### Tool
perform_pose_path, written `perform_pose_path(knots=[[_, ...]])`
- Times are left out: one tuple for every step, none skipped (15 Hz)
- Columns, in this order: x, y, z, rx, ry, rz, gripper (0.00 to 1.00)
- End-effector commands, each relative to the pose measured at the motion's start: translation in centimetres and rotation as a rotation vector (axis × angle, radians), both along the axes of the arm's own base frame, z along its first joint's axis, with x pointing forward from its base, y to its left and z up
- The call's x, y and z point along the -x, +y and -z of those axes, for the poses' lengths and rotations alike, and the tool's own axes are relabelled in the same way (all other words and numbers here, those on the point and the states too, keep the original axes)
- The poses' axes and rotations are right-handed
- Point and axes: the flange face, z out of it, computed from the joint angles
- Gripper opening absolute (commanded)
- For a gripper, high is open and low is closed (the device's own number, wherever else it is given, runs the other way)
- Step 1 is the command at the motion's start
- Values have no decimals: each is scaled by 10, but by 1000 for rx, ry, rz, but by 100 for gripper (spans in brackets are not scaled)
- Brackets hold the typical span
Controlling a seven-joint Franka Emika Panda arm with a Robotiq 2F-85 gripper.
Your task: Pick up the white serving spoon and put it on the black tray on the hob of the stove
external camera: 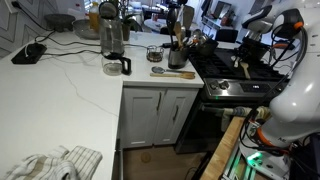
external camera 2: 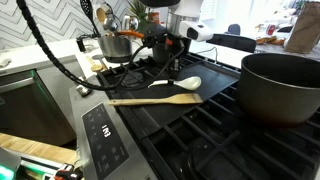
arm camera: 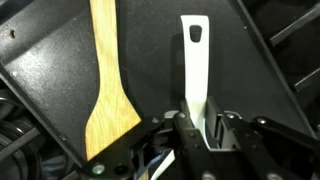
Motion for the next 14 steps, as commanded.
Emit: perform_pose_path(knots=[[-2,-10,-6,-13,-8,-10,55],[-3,-10,-11,-3,-15,-9,61],[-3,-9,-16,4,-20,-7,70],[-3,-6,-22,17,-29,-9,77],[-4,-3,-27,22,-32,-6,83],[-3,3,-33,18,-33,8,92],[-3,8,-37,31,-42,13,98],[-3,14,-41,40,-47,9,100],[-1,24,-47,51,-60,-8,100],[0,32,-51,63,-72,-22,100],[3,45,-57,74,-88,-38,100],[4,56,-62,88,-108,-52,100],[4,67,-68,97,-130,-61,100],[4,80,-75,105,-162,-76,100]])
